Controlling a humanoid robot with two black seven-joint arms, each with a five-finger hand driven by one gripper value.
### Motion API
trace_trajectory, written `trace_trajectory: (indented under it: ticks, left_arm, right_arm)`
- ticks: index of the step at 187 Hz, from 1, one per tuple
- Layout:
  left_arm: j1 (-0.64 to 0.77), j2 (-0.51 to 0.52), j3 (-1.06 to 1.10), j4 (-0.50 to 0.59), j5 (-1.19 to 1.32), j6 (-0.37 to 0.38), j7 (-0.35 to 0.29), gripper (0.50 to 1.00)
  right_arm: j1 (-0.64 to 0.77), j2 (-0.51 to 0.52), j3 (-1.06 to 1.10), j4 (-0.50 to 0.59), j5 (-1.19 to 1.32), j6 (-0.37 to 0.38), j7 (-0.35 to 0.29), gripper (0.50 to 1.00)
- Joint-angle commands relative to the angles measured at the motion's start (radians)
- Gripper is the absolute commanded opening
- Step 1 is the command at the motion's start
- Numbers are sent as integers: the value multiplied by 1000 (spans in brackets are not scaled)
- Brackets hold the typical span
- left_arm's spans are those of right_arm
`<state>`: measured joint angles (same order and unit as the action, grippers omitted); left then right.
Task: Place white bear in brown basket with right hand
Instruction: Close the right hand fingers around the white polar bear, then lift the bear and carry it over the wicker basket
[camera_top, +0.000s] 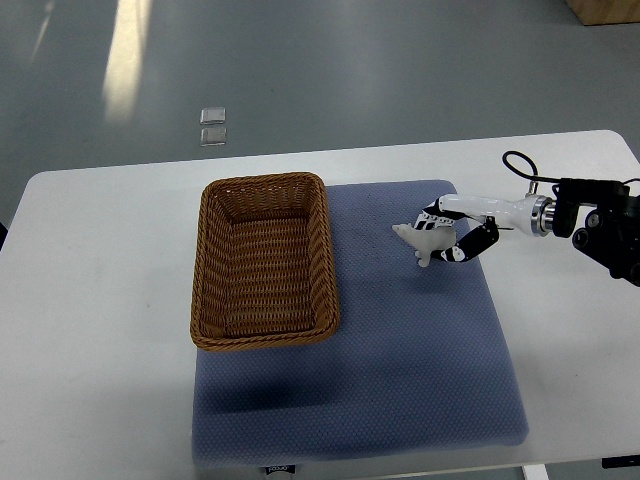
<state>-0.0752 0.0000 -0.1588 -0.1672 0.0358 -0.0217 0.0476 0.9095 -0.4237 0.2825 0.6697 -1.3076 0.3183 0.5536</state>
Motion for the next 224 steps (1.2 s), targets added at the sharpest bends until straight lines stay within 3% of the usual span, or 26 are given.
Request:
trace_trajectory:
  ticks: [1,39,110,155,191,214,224]
  left_arm:
    - [0,0,1,2,-1,0,0,1000]
    - [0,0,-1,3,-1,0,-2,1000]
    - [2,0,-1,6,-1,0,0,1000]
    - [3,0,-1,8,-1,0,0,1000]
    - [5,0,-1,3,-1,0,0,1000]
    - [6,0,-1,2,-1,-1,0,1000]
    - [6,0,-1,2,1,-1,0,1000]
  right_arm:
    - [42,2,1,1,2,-2,0,500]
    - [132,16,0,-1,2,1,-1,500]
    - [316,243,-121,-1,-2,-1,-27,500]
    - [328,372,-181,-16,-25,-16,-41,500]
    - [325,399,-230,-29,-36,-56,-47,500]
    - [321,399,-235,-35,-38,-70,-47,686]
    - [321,398,-235,-38,-36,-73,-47,725]
